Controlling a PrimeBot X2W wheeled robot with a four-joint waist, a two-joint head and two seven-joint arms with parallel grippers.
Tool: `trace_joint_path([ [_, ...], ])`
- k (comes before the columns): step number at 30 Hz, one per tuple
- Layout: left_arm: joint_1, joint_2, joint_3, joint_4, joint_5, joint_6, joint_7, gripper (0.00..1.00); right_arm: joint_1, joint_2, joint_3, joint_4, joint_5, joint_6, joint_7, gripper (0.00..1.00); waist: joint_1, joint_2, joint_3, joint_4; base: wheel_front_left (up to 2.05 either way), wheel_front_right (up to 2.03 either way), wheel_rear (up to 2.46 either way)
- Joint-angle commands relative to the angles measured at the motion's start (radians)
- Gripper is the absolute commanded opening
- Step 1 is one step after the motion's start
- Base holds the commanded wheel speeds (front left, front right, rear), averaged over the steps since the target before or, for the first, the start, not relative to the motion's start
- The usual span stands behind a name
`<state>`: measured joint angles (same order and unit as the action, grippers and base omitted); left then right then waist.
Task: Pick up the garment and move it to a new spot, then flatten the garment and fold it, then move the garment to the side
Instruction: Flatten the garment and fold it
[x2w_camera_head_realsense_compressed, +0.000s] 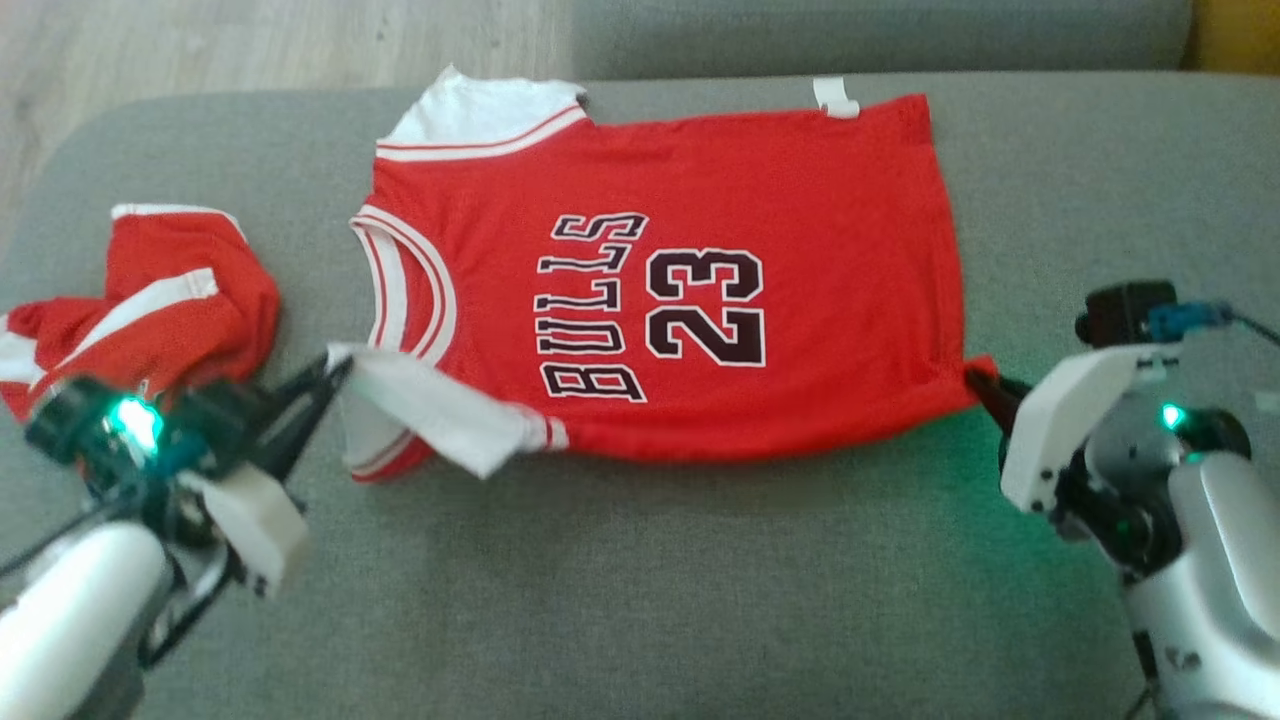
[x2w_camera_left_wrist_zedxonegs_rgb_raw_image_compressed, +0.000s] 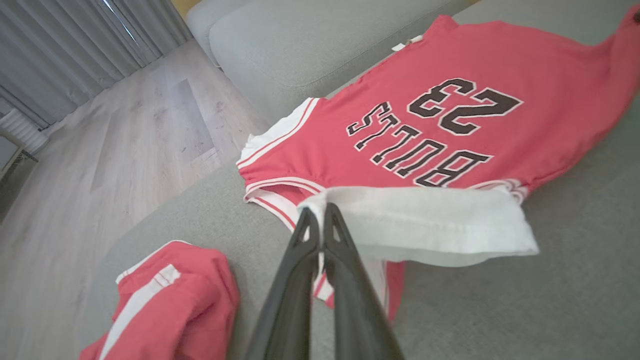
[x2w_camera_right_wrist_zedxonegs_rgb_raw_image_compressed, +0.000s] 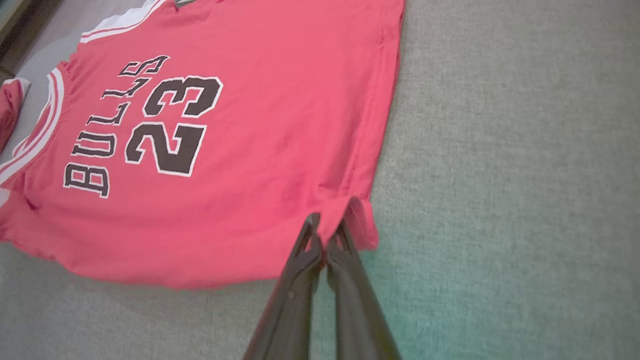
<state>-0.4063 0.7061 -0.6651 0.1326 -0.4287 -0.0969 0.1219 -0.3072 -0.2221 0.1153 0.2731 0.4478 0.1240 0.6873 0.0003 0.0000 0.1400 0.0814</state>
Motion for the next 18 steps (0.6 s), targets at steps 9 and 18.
trace_joint_path([
  [9,-0.266,0.015,-0.027,0.137,0.034,-0.03,-0.02,0.0,-0.167,0.02,0.021,0.049,-0.04,0.007,0.001,0.0,-0.0003,0.0,0.044,-0.018,0.0,0.0,0.0],
  [18,-0.462,-0.001,-0.188,0.296,0.034,-0.033,-0.058,0.0,-0.279,0.039,0.056,0.156,-0.068,0.007,-0.03,0.0,-0.0003,0.0,0.08,-0.044,0.0,0.0,0.0],
])
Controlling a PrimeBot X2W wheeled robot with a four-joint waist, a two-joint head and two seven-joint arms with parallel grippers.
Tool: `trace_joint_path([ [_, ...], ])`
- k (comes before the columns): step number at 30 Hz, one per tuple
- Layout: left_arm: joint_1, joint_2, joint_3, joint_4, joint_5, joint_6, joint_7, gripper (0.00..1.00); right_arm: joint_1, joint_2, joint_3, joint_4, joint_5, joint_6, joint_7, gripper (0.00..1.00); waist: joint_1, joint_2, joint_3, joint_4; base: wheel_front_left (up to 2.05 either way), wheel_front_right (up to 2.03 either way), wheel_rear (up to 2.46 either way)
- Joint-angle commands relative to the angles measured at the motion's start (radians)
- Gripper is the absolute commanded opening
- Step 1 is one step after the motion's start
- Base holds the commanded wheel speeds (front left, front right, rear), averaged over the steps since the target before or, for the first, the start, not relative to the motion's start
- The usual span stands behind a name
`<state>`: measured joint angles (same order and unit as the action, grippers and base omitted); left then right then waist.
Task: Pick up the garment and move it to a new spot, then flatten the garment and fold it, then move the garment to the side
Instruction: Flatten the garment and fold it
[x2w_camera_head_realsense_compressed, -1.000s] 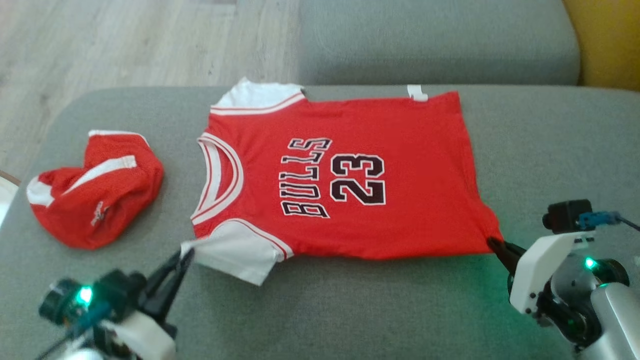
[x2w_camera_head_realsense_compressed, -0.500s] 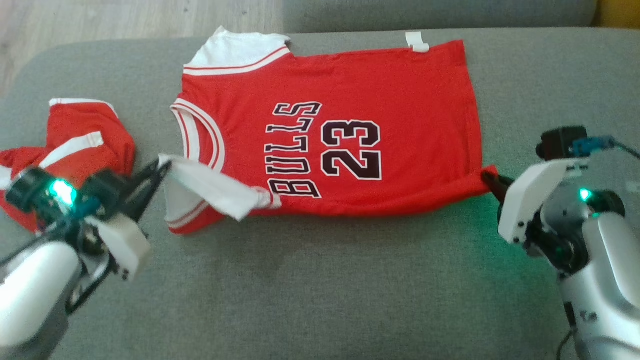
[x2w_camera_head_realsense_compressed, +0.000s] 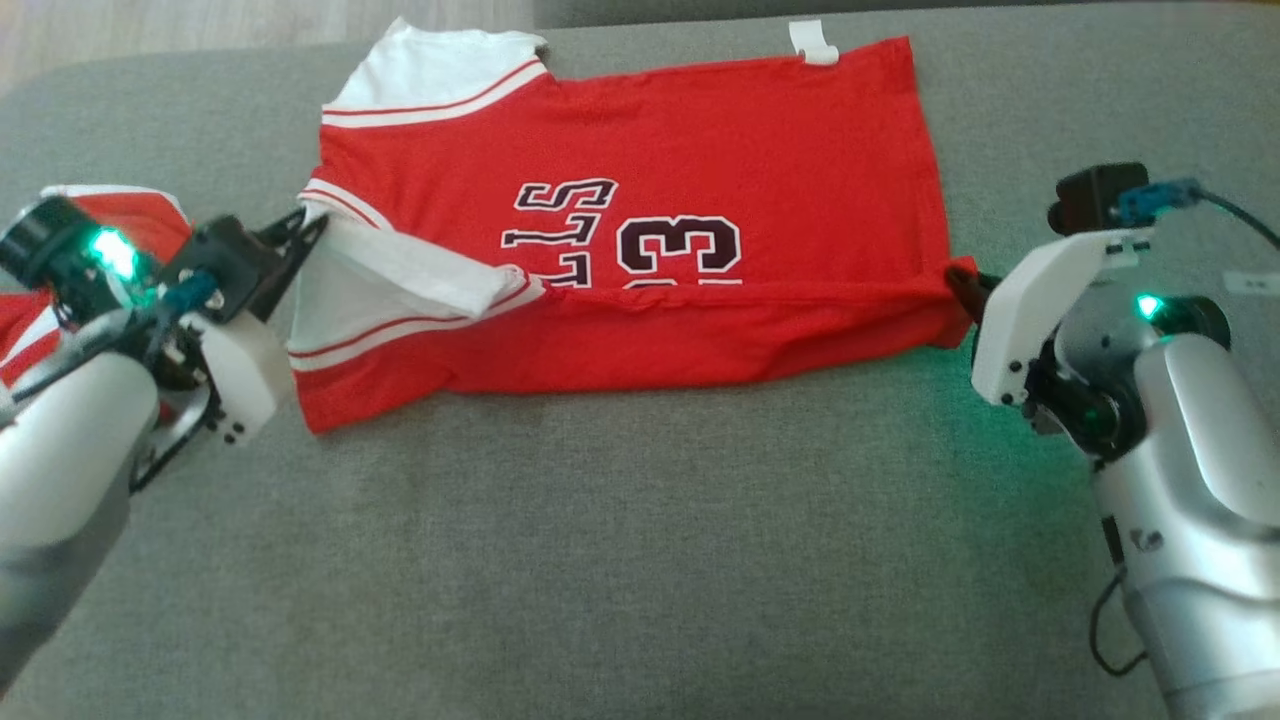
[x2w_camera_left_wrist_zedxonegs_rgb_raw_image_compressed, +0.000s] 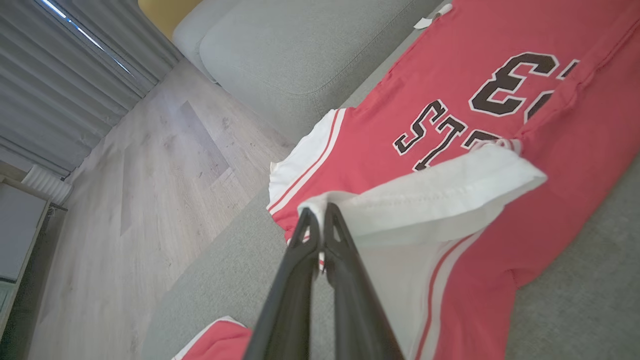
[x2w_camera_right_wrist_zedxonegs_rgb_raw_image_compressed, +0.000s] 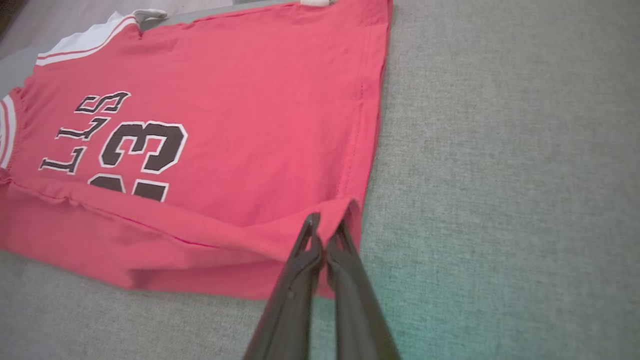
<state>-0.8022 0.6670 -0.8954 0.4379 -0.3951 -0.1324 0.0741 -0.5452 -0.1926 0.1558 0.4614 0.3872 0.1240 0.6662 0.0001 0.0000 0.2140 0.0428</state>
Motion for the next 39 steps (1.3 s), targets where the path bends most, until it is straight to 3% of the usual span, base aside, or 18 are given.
trace_joint_path([
  [1,-0.086,0.036,0.023,0.008,-0.004,0.002,-0.014,0.0,-0.052,0.012,0.021,-0.02,-0.009,0.007,-0.014,0.0,-0.0001,0.0,0.01,-0.008,0.0,0.0,0.0],
  [5,-0.162,0.027,-0.04,0.084,-0.024,0.002,-0.028,0.0,-0.098,0.01,0.04,0.027,-0.026,0.007,-0.036,0.0,-0.0001,0.0,0.032,-0.019,0.0,0.0,0.0],
  [6,-0.182,0.02,-0.042,0.106,-0.023,0.002,-0.04,0.31,-0.109,0.007,0.043,0.034,-0.033,0.007,-0.055,0.91,-0.0001,0.0,0.038,-0.02,0.0,0.0,0.0],
  [7,-0.198,0.01,-0.038,0.129,-0.025,0.002,-0.055,1.0,-0.12,0.007,0.039,0.045,-0.037,0.007,-0.071,1.0,-0.0001,0.0,0.042,-0.02,0.0,0.0,0.0],
  [11,-0.233,-0.049,0.014,0.203,-0.067,0.032,-0.138,1.0,-0.164,0.01,0.016,0.064,-0.057,0.007,-0.193,1.0,-0.0001,0.0,0.047,-0.017,0.0,0.0,0.0],
  [17,-0.208,-0.158,0.173,0.193,-0.217,0.137,-0.295,1.0,-0.169,0.045,-0.036,0.029,-0.074,0.007,-0.509,1.0,-0.0001,0.0,0.015,0.006,0.0,0.0,0.0],
  [22,-0.082,-0.221,0.315,0.042,-0.29,0.245,-0.334,1.0,-0.082,0.1,-0.084,-0.008,-0.124,0.007,-0.7,1.0,-0.0001,0.0,-0.031,0.026,0.0,0.0,0.0],
  [27,0.149,-0.267,0.43,-0.183,-0.209,0.334,-0.335,1.0,0.045,0.134,-0.139,-0.06,-0.197,0.007,-0.822,1.0,-0.0001,0.0,-0.064,0.041,0.0,0.0,0.0],
  [34,0.432,-0.353,0.531,-0.325,-0.089,0.359,-0.336,1.0,0.197,0.142,-0.16,-0.131,-0.209,0.007,-0.895,1.0,-0.0001,0.0,-0.091,0.053,0.0,0.0,0.0],
  [39,0.57,-0.423,0.575,-0.325,-0.008,0.342,-0.336,1.0,0.3,0.142,-0.171,-0.13,-0.184,0.007,-0.914,1.0,-0.0001,0.0,-0.102,0.062,0.0,0.0,0.0],
])
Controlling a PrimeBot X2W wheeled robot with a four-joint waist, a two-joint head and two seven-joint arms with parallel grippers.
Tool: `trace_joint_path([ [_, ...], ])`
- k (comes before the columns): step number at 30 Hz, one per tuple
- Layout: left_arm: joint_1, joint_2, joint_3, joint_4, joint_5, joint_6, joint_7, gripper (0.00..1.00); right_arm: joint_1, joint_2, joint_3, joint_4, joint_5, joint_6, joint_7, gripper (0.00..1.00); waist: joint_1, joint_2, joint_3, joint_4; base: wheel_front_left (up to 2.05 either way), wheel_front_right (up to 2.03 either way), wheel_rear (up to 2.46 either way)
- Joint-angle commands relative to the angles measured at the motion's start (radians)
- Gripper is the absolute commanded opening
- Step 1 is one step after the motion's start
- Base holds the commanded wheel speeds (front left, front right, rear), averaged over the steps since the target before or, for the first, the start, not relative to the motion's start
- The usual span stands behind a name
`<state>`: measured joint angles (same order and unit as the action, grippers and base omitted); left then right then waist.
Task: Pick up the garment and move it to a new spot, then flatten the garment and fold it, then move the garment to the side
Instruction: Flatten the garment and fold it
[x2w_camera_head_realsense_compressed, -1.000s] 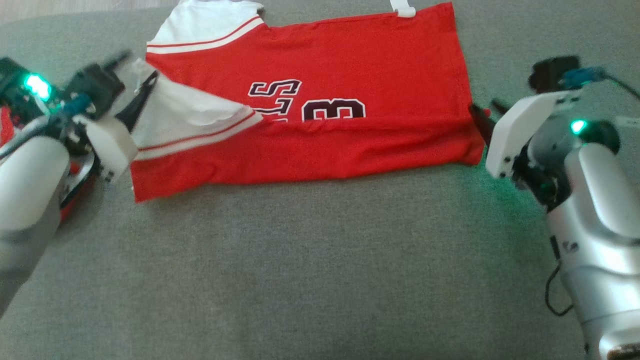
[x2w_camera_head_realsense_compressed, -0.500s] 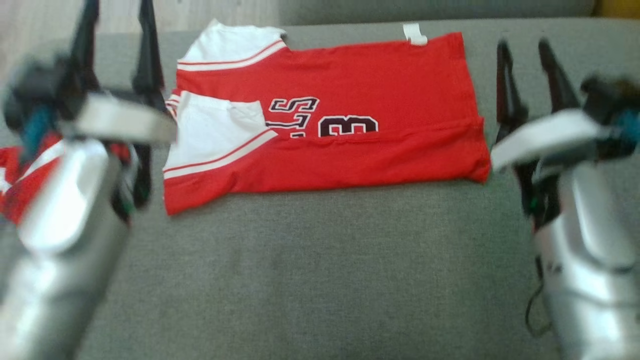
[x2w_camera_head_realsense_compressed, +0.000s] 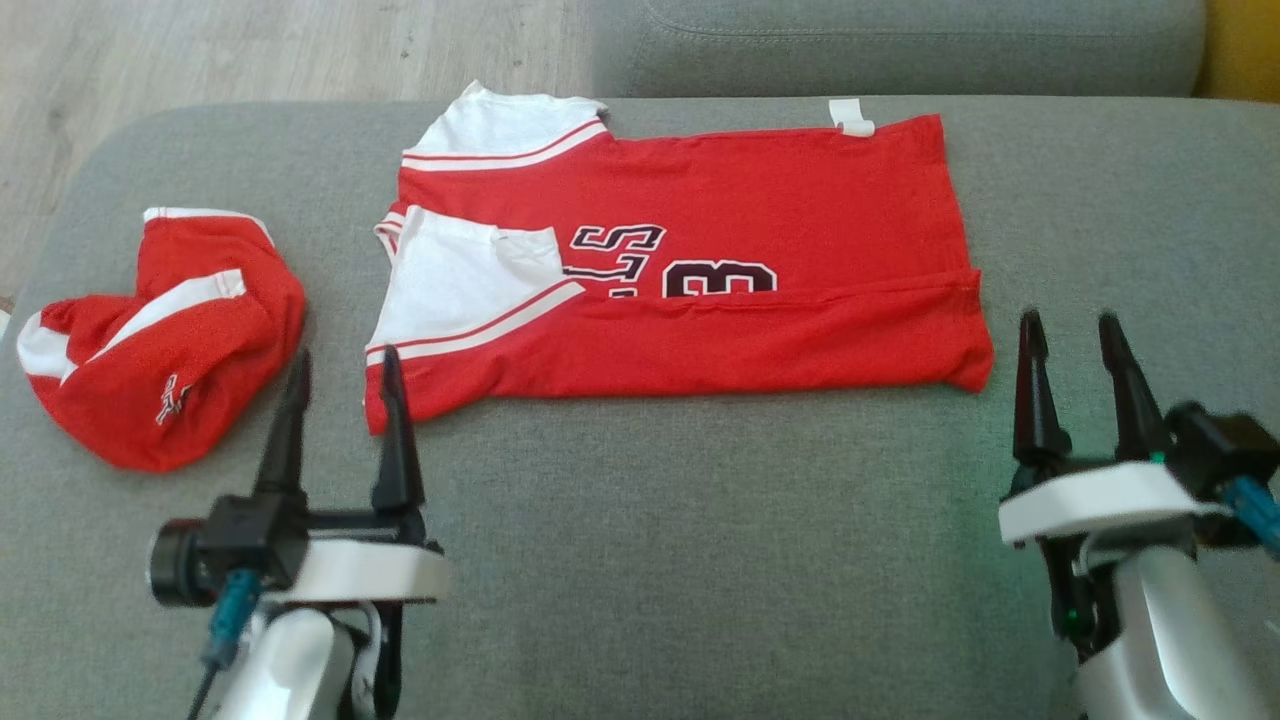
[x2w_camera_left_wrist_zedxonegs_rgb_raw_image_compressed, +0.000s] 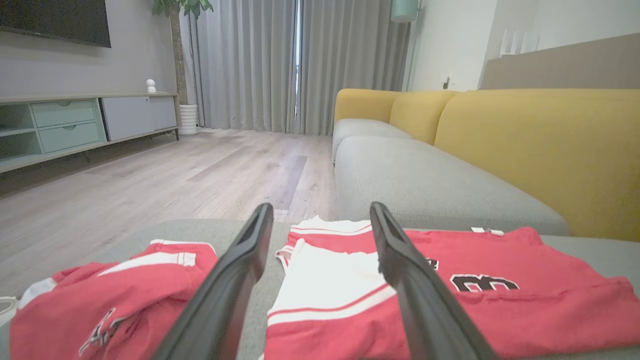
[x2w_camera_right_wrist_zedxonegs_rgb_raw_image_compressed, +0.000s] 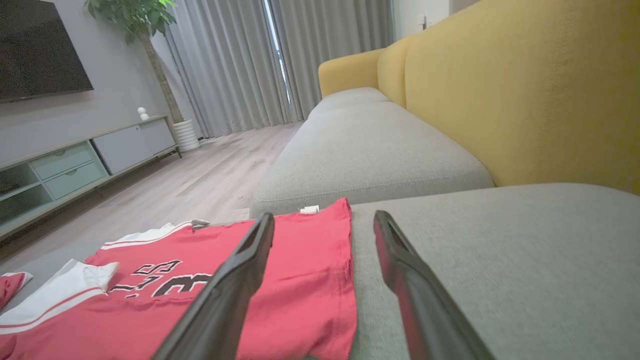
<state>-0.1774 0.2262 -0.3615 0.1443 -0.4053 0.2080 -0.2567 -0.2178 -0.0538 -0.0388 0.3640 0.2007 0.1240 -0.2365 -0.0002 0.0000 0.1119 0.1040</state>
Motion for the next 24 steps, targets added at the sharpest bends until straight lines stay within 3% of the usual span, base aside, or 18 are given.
trace_joint_path([
  [1,-0.042,0.008,0.047,-0.026,0.018,-0.006,-0.005,1.0,-0.018,0.003,0.019,-0.032,0.005,0.007,-0.013,1.0,0.0002,0.0,0.001,0.002,0.0,0.0,0.0],
  [8,-0.053,-0.031,0.062,0.121,0.061,-0.069,-0.005,1.0,-0.031,0.003,0.025,-0.041,0.015,0.007,-0.019,1.0,0.0002,0.0,0.034,-0.019,0.0,0.0,0.0],
  [17,-0.193,-0.015,0.083,0.385,0.048,-0.036,0.118,1.0,-0.059,0.003,0.067,-0.043,0.035,0.007,0.004,1.0,0.0002,0.0,0.089,-0.063,0.0,0.0,0.0],
  [24,-0.264,0.027,0.068,0.522,0.066,-0.042,0.181,1.0,-0.074,0.003,0.081,-0.053,0.042,0.007,0.006,1.0,0.0002,0.0,0.129,-0.093,0.0,0.0,0.0],
])
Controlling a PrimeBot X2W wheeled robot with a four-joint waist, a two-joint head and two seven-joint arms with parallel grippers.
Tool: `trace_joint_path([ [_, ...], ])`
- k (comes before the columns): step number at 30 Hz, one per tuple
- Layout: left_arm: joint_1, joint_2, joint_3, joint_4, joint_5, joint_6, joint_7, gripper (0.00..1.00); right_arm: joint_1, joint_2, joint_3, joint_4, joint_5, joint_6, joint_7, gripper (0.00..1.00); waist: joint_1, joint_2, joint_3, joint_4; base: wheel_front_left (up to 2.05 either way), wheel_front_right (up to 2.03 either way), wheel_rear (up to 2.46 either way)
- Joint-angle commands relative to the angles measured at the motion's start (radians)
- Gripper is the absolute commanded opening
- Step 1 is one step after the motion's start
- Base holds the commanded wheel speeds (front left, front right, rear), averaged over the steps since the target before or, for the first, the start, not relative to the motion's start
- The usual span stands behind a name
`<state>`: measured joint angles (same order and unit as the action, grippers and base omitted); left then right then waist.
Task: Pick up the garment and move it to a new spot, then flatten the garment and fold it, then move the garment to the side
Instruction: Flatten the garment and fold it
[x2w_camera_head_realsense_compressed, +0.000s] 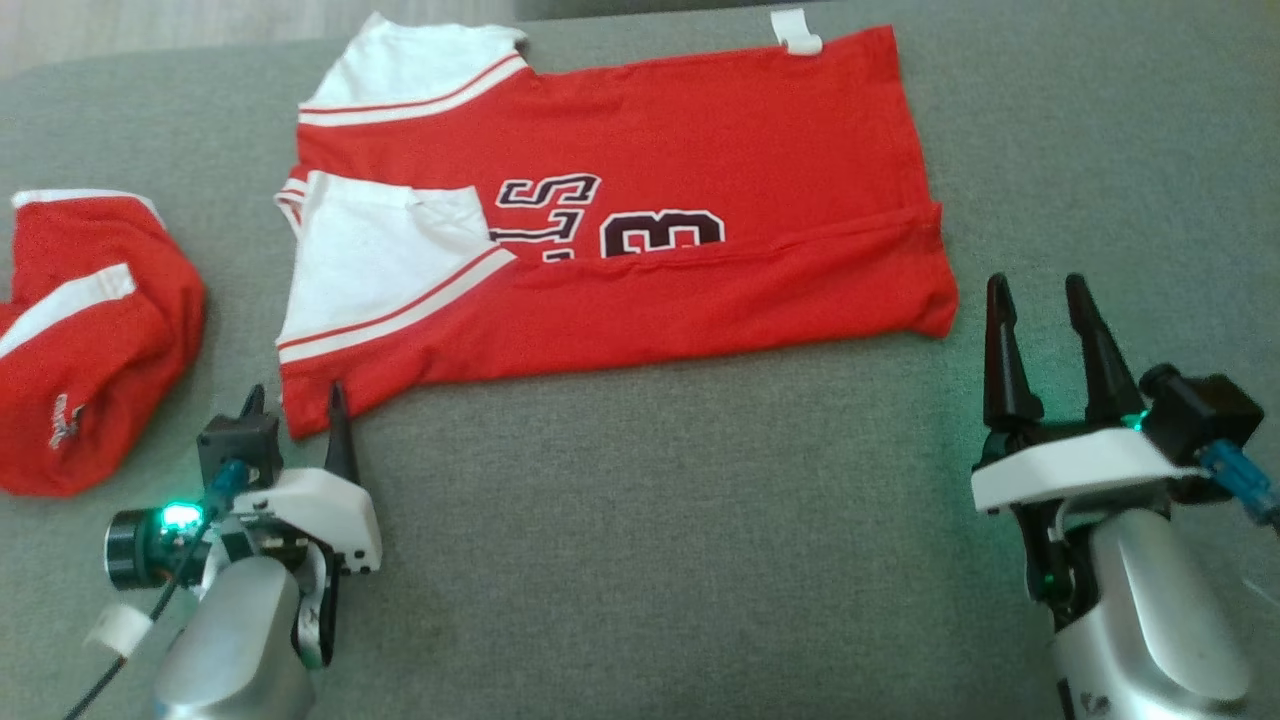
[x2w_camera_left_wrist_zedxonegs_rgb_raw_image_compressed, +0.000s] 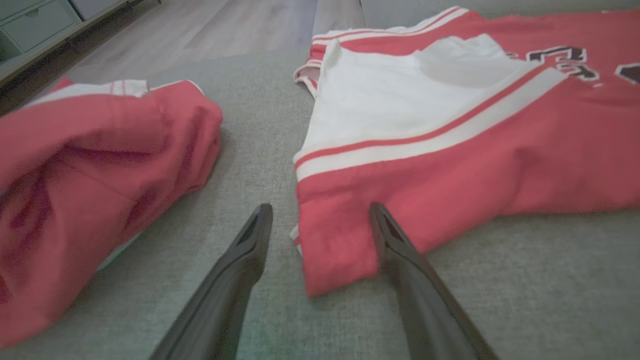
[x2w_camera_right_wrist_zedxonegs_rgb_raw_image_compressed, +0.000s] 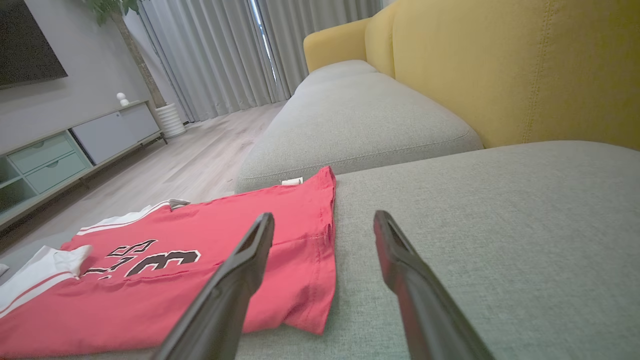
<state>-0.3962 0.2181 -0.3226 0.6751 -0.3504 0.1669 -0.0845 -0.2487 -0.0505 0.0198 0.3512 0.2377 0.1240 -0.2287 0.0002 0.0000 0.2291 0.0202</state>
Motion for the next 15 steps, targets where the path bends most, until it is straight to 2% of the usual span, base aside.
trace_joint_path([
  [1,-0.052,0.038,0.025,0.006,0.012,-0.005,0.018,1.0,-0.045,0.0,0.022,-0.042,0.006,0.007,-0.002,1.0,-0.0002,0.0,0.018,-0.012,0.0,0.0,0.0],
  [8,-0.092,0.043,-0.012,0.087,0.01,-0.061,0.083,1.0,-0.051,0.0,0.023,-0.05,0.01,0.007,-0.007,1.0,-0.0002,0.0,0.039,-0.021,0.0,0.0,0.0],
  [9,-0.095,0.042,-0.019,0.095,0.009,-0.069,0.094,0.45,-0.051,0.0,0.024,-0.049,0.01,0.007,-0.008,1.0,-0.0002,0.0,0.04,-0.021,0.0,0.0,0.0],
  [10,-0.098,0.04,-0.025,0.101,0.007,-0.08,0.103,0.0,-0.052,0.0,0.025,-0.047,0.01,0.007,-0.008,1.0,-0.0002,0.0,0.041,-0.02,0.0,0.0,0.0],
  [15,-0.109,0.034,-0.033,0.098,0.003,-0.093,0.088,0.0,-0.058,0.0,0.022,-0.029,0.007,0.007,0.0,1.0,-0.0002,0.0,0.038,-0.012,0.0,0.0,0.0],
])
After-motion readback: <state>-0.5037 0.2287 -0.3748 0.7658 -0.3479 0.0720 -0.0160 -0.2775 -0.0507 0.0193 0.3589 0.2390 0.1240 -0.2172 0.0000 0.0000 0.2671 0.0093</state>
